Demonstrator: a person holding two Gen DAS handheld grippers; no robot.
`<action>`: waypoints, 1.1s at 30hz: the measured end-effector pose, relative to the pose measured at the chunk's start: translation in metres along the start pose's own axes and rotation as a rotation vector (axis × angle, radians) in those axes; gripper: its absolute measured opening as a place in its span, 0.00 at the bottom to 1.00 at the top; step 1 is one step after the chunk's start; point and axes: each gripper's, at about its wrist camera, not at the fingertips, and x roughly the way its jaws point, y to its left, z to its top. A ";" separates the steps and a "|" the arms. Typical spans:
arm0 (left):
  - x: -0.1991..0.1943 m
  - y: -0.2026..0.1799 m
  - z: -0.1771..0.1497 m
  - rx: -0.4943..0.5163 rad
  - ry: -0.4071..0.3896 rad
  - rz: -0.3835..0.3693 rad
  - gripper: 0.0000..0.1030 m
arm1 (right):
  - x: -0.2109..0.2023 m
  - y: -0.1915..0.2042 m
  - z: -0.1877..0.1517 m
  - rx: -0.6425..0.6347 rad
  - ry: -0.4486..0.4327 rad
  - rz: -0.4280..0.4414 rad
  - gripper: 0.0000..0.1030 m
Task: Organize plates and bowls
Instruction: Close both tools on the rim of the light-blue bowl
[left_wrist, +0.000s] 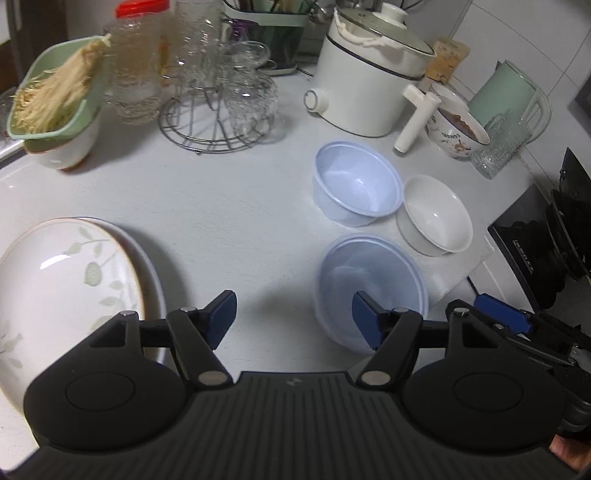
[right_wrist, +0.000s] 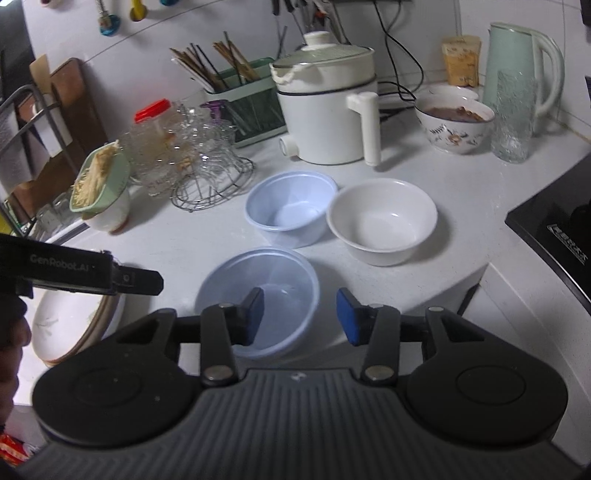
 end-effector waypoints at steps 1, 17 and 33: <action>0.003 -0.002 0.001 -0.002 0.003 -0.005 0.72 | 0.001 -0.003 0.000 0.006 0.000 0.000 0.45; 0.051 -0.010 0.015 -0.010 0.087 0.033 0.47 | 0.051 -0.019 0.005 0.016 0.056 0.057 0.44; 0.059 -0.002 0.014 -0.068 0.143 0.009 0.13 | 0.077 -0.011 0.003 0.052 0.162 0.131 0.15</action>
